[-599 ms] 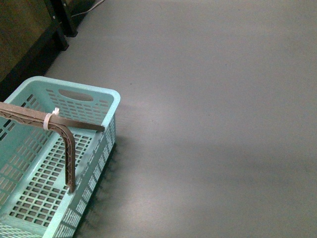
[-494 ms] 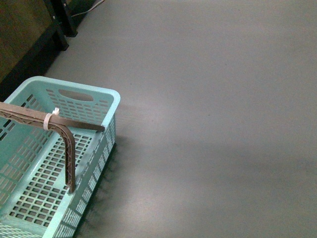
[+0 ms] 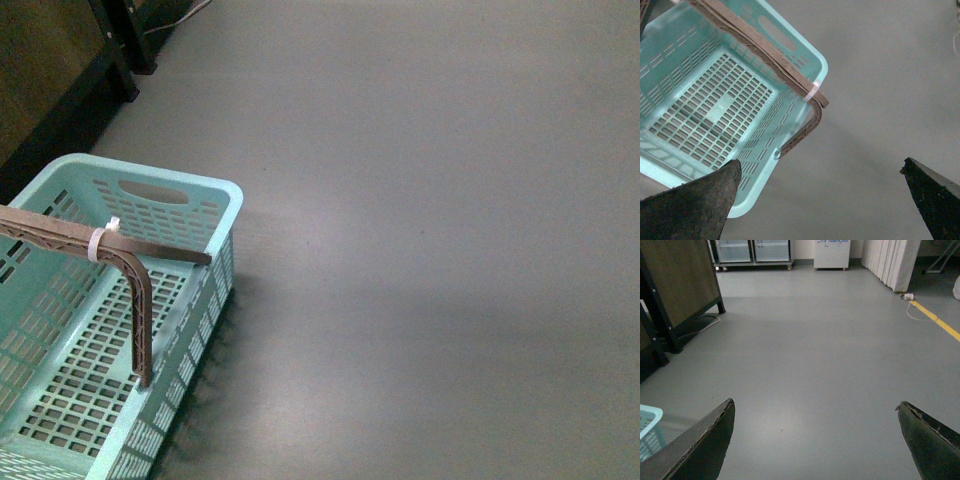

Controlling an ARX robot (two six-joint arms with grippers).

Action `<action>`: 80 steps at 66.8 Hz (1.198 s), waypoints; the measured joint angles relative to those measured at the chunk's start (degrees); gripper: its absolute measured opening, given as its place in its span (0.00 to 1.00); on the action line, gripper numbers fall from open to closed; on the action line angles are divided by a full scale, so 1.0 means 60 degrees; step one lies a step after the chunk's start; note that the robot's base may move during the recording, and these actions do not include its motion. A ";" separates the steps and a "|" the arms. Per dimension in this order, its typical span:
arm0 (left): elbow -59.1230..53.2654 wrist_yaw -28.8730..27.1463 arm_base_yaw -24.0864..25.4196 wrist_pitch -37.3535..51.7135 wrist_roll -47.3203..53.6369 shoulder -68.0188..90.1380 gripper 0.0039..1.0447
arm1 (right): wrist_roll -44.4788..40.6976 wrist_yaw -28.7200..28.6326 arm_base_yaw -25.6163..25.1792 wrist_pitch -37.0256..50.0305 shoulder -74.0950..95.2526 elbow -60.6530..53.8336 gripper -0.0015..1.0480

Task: Pick lemon and mango into basket

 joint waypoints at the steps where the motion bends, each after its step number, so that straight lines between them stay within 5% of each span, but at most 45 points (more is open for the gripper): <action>1: 0.0000 -0.0007 0.0018 0.0131 -0.0102 0.0186 0.94 | 0.0000 0.0000 0.0000 0.0000 0.0000 0.0000 0.92; 30: 0.1530 -0.1854 -0.1100 0.5140 -0.3147 0.7187 0.94 | 0.0000 0.0000 0.0000 0.0000 0.0000 0.0000 0.92; 51: 0.2903 -0.2521 -0.2018 0.6233 -0.4459 1.0069 0.94 | 0.0000 0.0000 0.0000 0.0000 0.0000 0.0000 0.92; 80: 0.4364 -0.2772 -0.2014 0.7362 -0.5348 1.2480 0.93 | 0.0000 0.0000 0.0000 0.0000 0.0000 0.0000 0.92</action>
